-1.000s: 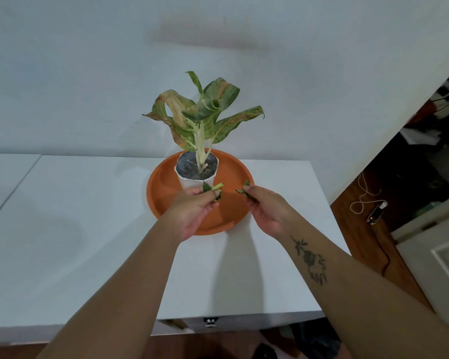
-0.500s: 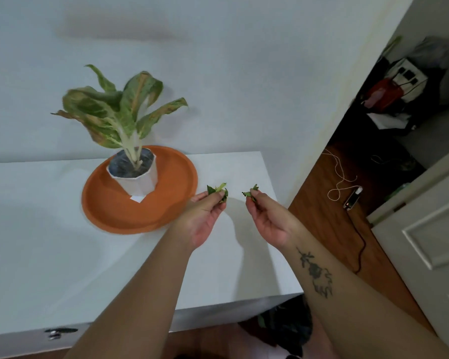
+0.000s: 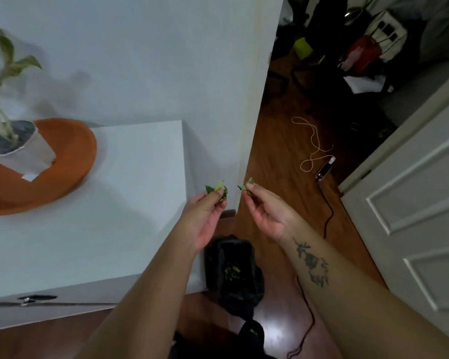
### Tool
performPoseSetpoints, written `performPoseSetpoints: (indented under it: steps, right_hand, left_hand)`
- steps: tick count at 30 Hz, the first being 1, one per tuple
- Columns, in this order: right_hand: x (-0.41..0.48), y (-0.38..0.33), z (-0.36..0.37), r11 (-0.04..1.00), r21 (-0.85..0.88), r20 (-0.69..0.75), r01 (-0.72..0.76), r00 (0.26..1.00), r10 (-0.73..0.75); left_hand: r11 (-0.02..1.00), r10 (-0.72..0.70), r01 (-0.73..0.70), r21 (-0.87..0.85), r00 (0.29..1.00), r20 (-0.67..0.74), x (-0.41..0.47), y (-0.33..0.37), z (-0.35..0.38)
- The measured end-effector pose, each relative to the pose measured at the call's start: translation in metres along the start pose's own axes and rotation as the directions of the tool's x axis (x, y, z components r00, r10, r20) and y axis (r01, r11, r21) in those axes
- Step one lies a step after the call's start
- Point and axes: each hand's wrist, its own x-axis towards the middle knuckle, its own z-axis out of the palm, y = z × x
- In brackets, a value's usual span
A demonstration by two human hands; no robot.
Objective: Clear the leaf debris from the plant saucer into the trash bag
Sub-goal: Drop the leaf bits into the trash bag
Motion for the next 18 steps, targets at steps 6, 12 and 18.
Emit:
performPoseSetpoints:
  steps: [6, 12, 18]
  right_hand:
    - [0.014, -0.006, -0.048, 1.000, -0.023, -0.118, -0.013, 0.993, 0.010]
    - [0.053, 0.015, -0.101, 0.997, -0.054, -0.145, -0.050, 0.989, 0.042]
    - [0.116, 0.076, -0.188, 0.980, -0.167, -0.215, -0.106, 0.974, 0.069]
  left_hand:
    - [0.999, -0.037, 0.037, 0.003, 0.997, -0.069, 0.021, -0.051, 0.009]
    - [0.993, -0.094, 0.104, 0.059, 0.984, -0.154, 0.065, -0.115, -0.023]
    - [0.957, -0.176, 0.239, 0.163, 0.929, -0.326, 0.117, -0.200, -0.092]
